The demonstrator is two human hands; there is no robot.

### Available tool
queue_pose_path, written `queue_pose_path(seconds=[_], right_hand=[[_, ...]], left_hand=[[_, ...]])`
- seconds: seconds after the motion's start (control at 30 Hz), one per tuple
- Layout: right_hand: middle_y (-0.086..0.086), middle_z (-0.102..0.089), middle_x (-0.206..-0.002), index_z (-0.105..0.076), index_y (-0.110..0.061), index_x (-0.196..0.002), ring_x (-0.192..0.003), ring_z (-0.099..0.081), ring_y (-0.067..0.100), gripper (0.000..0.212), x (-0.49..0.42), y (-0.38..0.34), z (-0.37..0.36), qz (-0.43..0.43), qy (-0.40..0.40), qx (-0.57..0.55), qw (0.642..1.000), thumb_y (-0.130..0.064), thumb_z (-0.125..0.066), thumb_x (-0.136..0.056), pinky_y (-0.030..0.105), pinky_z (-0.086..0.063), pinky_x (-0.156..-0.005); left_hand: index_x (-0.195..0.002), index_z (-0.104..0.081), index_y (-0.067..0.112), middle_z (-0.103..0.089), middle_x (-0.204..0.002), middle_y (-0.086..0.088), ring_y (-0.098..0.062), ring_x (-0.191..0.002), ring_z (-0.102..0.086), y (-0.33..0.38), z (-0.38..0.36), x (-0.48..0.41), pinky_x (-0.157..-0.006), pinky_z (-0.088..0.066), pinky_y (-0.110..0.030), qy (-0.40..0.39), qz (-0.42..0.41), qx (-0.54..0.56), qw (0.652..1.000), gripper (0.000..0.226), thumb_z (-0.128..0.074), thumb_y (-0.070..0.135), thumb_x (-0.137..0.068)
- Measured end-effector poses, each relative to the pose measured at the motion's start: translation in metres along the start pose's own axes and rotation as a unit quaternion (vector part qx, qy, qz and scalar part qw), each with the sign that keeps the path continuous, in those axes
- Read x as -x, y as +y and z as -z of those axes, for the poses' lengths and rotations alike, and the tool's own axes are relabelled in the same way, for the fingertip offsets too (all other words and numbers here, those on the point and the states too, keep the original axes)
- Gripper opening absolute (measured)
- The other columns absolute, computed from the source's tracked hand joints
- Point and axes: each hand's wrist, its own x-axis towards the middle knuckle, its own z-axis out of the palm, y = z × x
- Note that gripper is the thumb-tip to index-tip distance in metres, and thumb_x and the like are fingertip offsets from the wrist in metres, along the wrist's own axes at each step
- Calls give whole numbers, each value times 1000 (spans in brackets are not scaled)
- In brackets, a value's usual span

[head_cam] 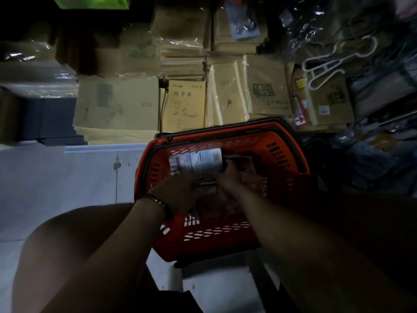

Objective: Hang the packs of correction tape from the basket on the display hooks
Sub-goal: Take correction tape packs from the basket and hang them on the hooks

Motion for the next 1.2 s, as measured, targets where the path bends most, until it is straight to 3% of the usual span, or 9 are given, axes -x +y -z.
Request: queue_pose_path(seconds=[0.17, 0.37, 0.47, 0.63, 0.73, 0.83, 0.9, 1.03, 1.2], right_hand=[[11, -72, -130, -65, -12, -136, -120, -68, 31, 49, 12, -23, -7, -16, 5, 16, 1000, -33, -76, -93, 36, -53, -97], [4, -75, -104, -78, -10, -117, -97, -69, 24, 26, 33, -16, 7, -29, -22, -79, 996, -23, -73, -95, 35, -52, -87], [6, -78, -103, -80, -15, -103, -95, -73, 28, 41, 51, -15, 15, -74, -30, -102, 992, -43, -79, -73, 44, -60, -87], [12, -73, -82, -71, -12, -100, -60, -72, 20, 16, 66, -12, 26, -151, -113, -205, 960, -27, -66, -99, 26, -56, -50], [7, -75, -74, -79, -12, -90, -81, -77, 29, 42, 58, 1, 27, -168, -89, -210, 959, -49, -61, -99, 38, -64, -73], [9, -78, -116, -81, -23, -111, -119, -67, 41, 70, 13, 40, 16, -159, -44, -204, 965, -75, -67, -66, 62, -50, -107], [10, -76, -119, -77, -20, -122, -109, -71, 36, 89, -7, 54, 15, -174, -30, -209, 962, -75, -70, -53, 53, -57, -96], [5, -72, -98, -71, -19, -110, -82, -65, 22, 33, 6, 8, 35, -212, -9, -243, 946, -48, -60, -100, 32, -48, -63], [11, -71, -100, -63, -12, -130, -75, -69, 22, 32, -48, -6, 38, -218, 46, -289, 931, -33, -57, -106, 25, -53, -41]], left_hand=[[-145, -56, 25, -62, -145, -3, -22, -130, -61, -6, -4, -8, -107, -46, -32, -24, 17, 3, 1000, 39, -51, 38, -109], [-157, -31, 37, -46, -154, -10, -41, -142, -48, -26, -12, -18, -114, -45, -56, 49, 75, 3, 996, 92, -76, 64, -81], [-161, -26, 34, -34, -160, -10, -46, -148, -36, -20, -16, -14, -118, -39, -59, 16, 69, -34, 997, 109, -88, 56, -74], [-139, -59, 31, -64, -140, -4, -28, -124, -65, -18, -20, -11, -107, -53, -45, 56, 7, -35, 998, 39, -65, 38, -101], [-128, -62, 37, -73, -119, -1, -24, -106, -71, -16, -17, -7, -97, -59, -46, 77, 31, -39, 996, 27, -61, 44, -101], [-126, -63, 26, -73, -117, -5, -27, -108, -70, -18, -13, -12, -98, -57, -46, 130, 28, 14, 991, 24, -57, 36, -105], [-126, -64, 22, -72, -118, -8, -28, -108, -69, -20, -10, -16, -95, -56, -43, 150, 27, 42, 987, 23, -51, 31, -108], [-110, -63, 21, -70, -101, -4, -21, -92, -68, -24, -4, -22, -72, -50, -30, 189, 55, 129, 972, 19, -44, 27, -111], [-124, -63, 14, -68, -110, 0, -20, -103, -68, -20, 8, -24, -83, -58, -35, 189, 55, 223, 955, 25, -47, 28, -111]])
